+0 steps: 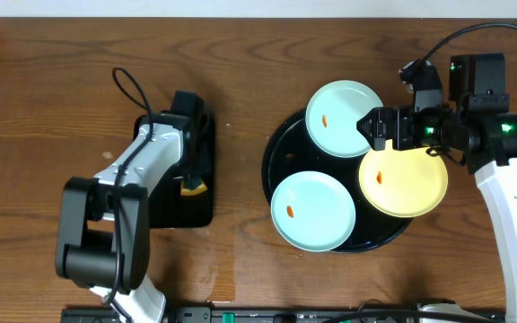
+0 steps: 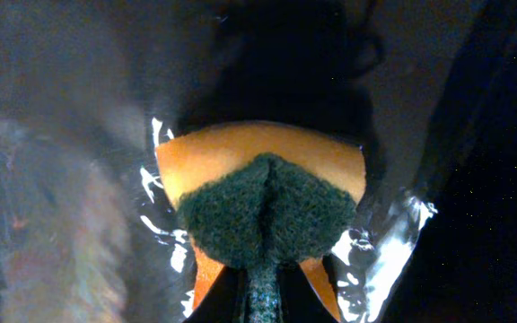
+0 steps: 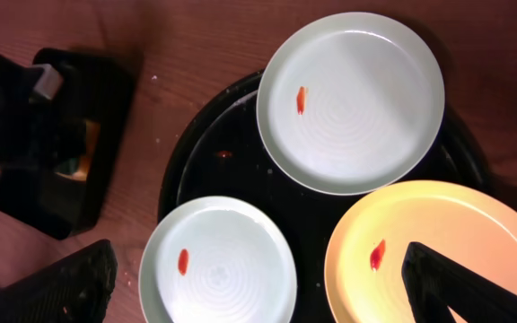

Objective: Clean dirty plates on tray and stack at the side

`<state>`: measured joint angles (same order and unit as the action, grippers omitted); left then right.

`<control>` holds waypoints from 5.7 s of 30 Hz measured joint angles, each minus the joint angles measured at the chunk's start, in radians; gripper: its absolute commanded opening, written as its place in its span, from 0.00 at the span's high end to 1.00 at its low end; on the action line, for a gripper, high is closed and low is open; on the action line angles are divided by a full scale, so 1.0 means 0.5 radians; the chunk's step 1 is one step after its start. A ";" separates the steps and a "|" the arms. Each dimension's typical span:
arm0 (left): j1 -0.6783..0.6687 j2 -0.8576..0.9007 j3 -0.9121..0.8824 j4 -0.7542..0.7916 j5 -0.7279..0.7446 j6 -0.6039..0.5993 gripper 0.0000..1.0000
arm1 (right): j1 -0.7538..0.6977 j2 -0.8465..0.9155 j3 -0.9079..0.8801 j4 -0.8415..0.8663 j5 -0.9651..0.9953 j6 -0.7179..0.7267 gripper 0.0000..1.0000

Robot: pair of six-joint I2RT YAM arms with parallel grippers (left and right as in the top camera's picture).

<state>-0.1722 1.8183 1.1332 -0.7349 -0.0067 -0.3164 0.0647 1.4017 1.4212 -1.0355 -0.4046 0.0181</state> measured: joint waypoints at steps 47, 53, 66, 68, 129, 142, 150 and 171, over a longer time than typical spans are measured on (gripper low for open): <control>0.028 -0.008 -0.030 0.065 -0.096 0.014 0.92 | -0.021 0.407 -0.173 0.549 0.730 -0.120 0.07; 0.028 -0.158 0.020 0.040 -0.052 0.066 0.93 | -0.067 0.702 -0.172 0.794 0.809 -0.166 0.34; 0.028 -0.431 0.039 -0.014 -0.043 0.073 0.92 | -0.067 1.075 -0.173 0.979 0.802 -0.212 0.57; 0.028 -0.431 0.039 -0.021 -0.043 0.073 0.93 | -0.067 1.095 -0.173 1.016 0.801 -0.211 0.51; 0.028 -0.431 0.039 -0.085 -0.044 0.073 0.93 | -0.048 1.186 -0.163 0.693 0.434 0.203 0.99; 0.028 -0.431 0.039 -0.085 -0.043 0.073 0.92 | 0.002 1.186 -0.163 0.822 0.397 0.213 0.66; 0.028 -0.431 0.039 -0.085 -0.043 0.073 0.93 | -0.037 1.186 -0.163 0.916 0.389 -0.313 0.78; 0.028 -0.431 0.039 -0.085 -0.043 0.073 0.93 | -0.037 1.273 -0.163 0.875 0.336 -0.203 0.99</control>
<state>-0.1581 1.6028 1.1526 -0.7776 -0.0284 -0.2798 0.0463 2.0380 1.3396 -0.5980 -0.2367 -0.0834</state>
